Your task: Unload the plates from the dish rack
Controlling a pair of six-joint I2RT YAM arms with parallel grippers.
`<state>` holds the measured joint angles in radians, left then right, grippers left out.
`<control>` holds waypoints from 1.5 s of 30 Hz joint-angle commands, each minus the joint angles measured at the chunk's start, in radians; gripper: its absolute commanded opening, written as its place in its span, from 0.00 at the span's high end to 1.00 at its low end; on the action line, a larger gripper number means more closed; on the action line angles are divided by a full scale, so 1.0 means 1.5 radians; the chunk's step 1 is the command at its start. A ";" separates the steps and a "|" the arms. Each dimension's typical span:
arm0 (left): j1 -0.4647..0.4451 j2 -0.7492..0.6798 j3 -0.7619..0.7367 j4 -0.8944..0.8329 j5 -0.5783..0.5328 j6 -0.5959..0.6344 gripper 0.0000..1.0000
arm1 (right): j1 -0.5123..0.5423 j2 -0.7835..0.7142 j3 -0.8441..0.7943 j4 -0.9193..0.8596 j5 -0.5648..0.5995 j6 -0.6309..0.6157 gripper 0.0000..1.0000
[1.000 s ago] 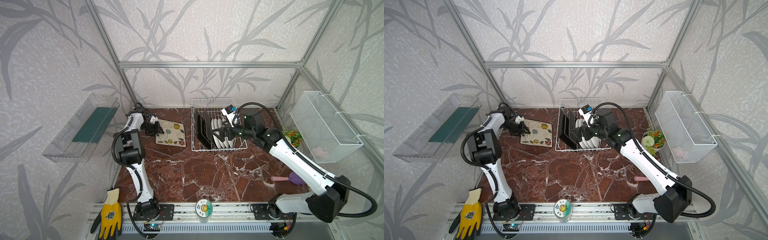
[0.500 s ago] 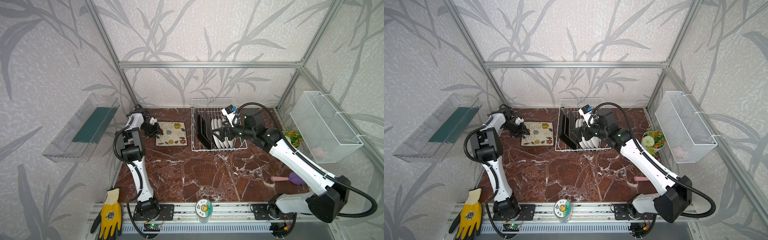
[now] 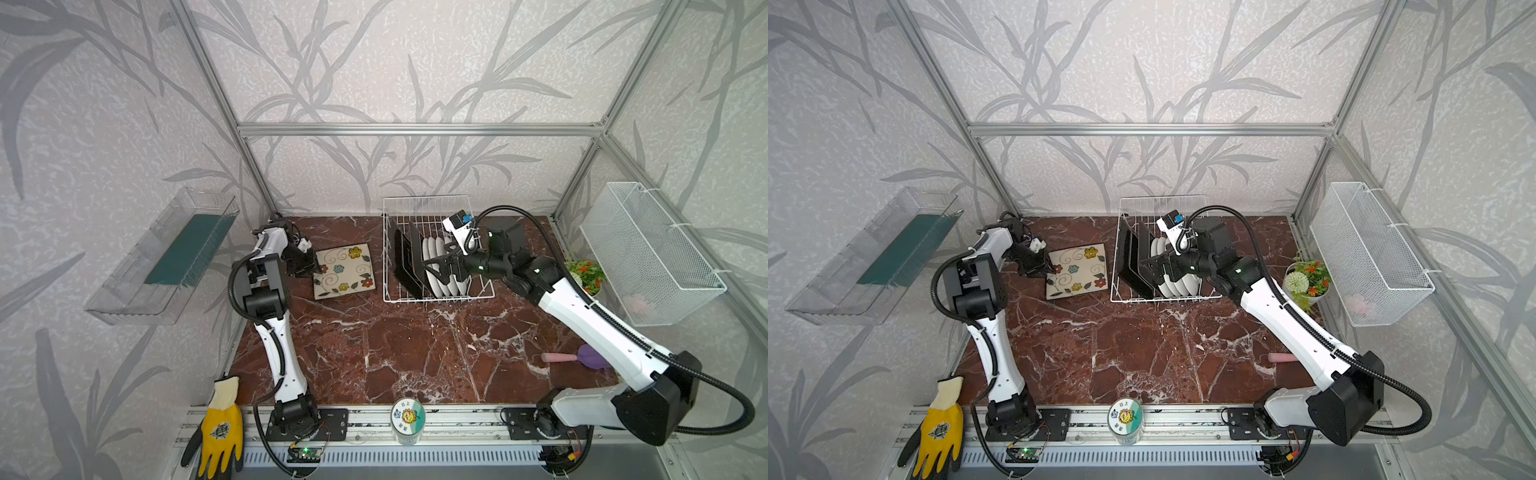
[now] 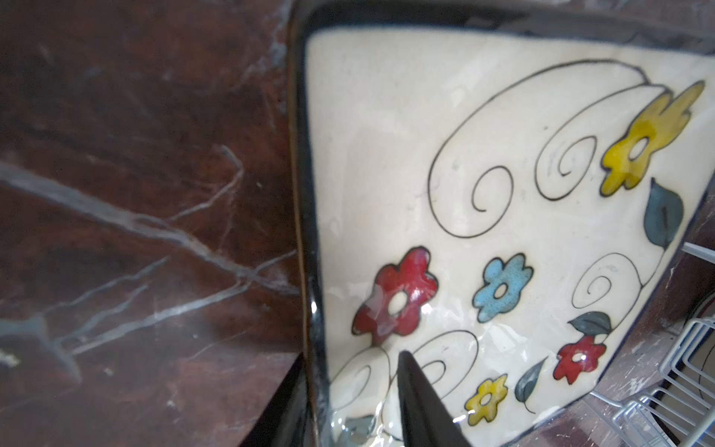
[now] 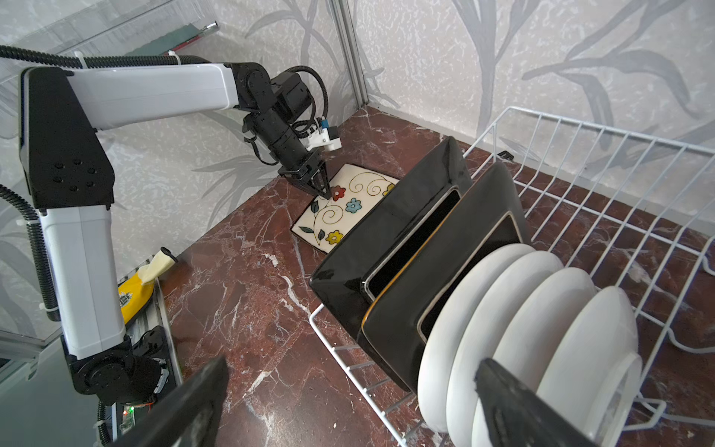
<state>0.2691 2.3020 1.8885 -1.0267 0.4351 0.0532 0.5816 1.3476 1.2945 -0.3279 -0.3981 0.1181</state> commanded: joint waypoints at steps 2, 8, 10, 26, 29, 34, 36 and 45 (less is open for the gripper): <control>0.000 0.021 0.022 -0.008 -0.010 0.009 0.64 | 0.004 -0.013 0.009 -0.014 -0.003 -0.009 0.01; 0.000 0.027 0.024 0.010 -0.001 -0.006 0.71 | 0.003 -0.011 0.012 -0.016 -0.002 -0.009 0.01; 0.000 0.031 0.028 0.011 -0.001 -0.007 0.71 | 0.003 -0.010 0.013 -0.016 -0.002 -0.009 0.01; 0.000 0.049 0.083 -0.001 0.003 -0.023 0.74 | 0.003 -0.008 0.014 -0.019 0.004 -0.012 0.01; -0.002 0.028 0.080 -0.005 0.014 -0.035 0.72 | 0.003 -0.007 0.016 -0.017 0.001 -0.011 0.01; -0.014 -0.045 0.038 0.033 0.042 -0.066 0.66 | 0.003 -0.008 0.017 -0.013 0.001 -0.005 0.01; -0.022 -0.072 0.025 0.043 0.050 -0.076 0.62 | 0.004 -0.010 0.017 -0.009 0.001 0.000 0.01; -0.076 -0.204 -0.017 0.067 0.069 -0.082 0.41 | 0.004 -0.032 0.002 -0.011 0.010 0.000 0.01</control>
<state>0.1753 2.0621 1.8778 -0.9298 0.5106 -0.0628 0.5816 1.3415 1.2945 -0.3443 -0.3916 0.1158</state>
